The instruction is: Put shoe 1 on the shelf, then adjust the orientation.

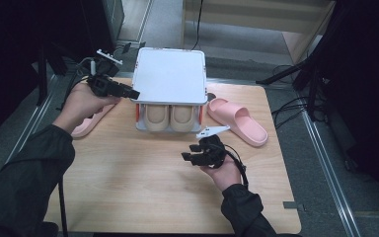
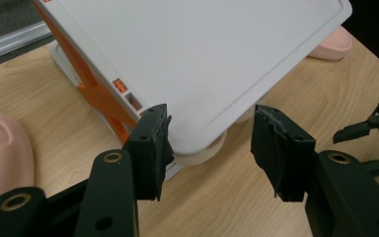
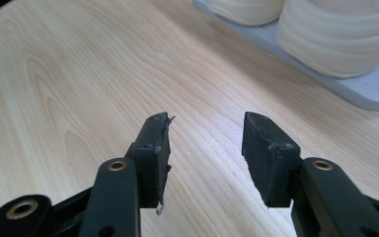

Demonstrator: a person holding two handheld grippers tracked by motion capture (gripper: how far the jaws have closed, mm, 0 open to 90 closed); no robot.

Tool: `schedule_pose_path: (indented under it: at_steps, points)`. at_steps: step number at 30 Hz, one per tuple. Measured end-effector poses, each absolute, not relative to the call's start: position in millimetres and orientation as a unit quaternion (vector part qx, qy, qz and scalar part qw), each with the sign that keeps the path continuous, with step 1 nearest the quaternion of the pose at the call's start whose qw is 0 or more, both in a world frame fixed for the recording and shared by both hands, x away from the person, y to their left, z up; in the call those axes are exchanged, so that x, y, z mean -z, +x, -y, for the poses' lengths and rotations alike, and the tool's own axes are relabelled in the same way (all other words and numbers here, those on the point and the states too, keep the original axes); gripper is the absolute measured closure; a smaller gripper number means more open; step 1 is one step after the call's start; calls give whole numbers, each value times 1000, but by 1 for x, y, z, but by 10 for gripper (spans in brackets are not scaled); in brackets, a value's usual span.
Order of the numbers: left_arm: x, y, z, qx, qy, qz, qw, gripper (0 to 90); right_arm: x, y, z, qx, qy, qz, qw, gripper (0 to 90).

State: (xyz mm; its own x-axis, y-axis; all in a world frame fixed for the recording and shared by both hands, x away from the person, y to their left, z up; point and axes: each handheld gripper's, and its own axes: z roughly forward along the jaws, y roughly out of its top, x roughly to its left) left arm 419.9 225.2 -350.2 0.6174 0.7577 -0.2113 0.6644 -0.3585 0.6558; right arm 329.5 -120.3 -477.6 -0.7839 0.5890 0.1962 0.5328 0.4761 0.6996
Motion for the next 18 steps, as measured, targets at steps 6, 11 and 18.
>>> schedule_pose_path:
  at_steps: [6, 11, 18]
  points:
    - [353, 401, -246, -76, 821, -435, 363, 437, 467, 319, 133, -404, 320, -855, 45, 520]
    - [358, 388, -264, -85, 813, -444, 368, 440, 467, 314, 145, -405, 316, -857, 46, 505]
    - [368, 378, -283, -90, 806, -458, 364, 459, 465, 318, 156, -407, 319, -855, 43, 512]
